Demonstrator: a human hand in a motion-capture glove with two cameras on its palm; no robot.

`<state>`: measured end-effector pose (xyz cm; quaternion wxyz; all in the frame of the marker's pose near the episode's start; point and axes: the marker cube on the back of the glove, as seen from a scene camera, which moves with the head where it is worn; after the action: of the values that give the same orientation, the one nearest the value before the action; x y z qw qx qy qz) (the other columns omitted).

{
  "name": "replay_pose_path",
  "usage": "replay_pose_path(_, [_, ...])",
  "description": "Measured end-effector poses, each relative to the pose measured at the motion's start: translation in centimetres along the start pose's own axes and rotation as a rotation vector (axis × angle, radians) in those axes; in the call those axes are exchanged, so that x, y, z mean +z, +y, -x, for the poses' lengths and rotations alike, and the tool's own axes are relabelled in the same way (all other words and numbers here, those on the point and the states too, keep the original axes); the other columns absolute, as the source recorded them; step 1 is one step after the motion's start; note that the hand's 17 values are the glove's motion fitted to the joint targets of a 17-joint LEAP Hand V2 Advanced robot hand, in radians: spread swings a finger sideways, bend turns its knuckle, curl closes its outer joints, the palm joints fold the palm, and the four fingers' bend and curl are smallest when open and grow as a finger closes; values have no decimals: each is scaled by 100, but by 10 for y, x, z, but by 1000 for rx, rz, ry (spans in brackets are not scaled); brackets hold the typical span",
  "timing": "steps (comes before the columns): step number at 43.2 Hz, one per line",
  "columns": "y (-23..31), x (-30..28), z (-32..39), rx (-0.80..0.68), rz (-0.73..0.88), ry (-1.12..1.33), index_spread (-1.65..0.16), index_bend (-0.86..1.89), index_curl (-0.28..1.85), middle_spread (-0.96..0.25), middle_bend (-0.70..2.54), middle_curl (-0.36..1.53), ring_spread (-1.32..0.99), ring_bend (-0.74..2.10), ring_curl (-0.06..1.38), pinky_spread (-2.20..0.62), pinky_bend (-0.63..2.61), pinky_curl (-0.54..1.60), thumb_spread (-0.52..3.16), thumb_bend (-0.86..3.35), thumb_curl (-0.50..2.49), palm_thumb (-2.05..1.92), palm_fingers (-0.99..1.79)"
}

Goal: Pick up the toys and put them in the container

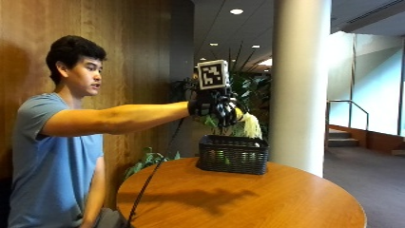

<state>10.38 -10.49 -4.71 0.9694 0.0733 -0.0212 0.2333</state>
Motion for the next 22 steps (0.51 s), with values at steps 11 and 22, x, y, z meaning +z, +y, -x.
replay_pose_path(11, [28, -55, 118, -206, -68, -119, -31, 9, -1, -40, 89, 73, -37, 148, 53, -41, 121, 36, 104, 28, 81, 77, 73])
replay_pose_path(22, [49, -48, 251, -361, -128, -43, -31, 9, -1, -42, 89, 76, -37, 148, 52, -41, 120, 37, 94, 25, 89, 76, 73])
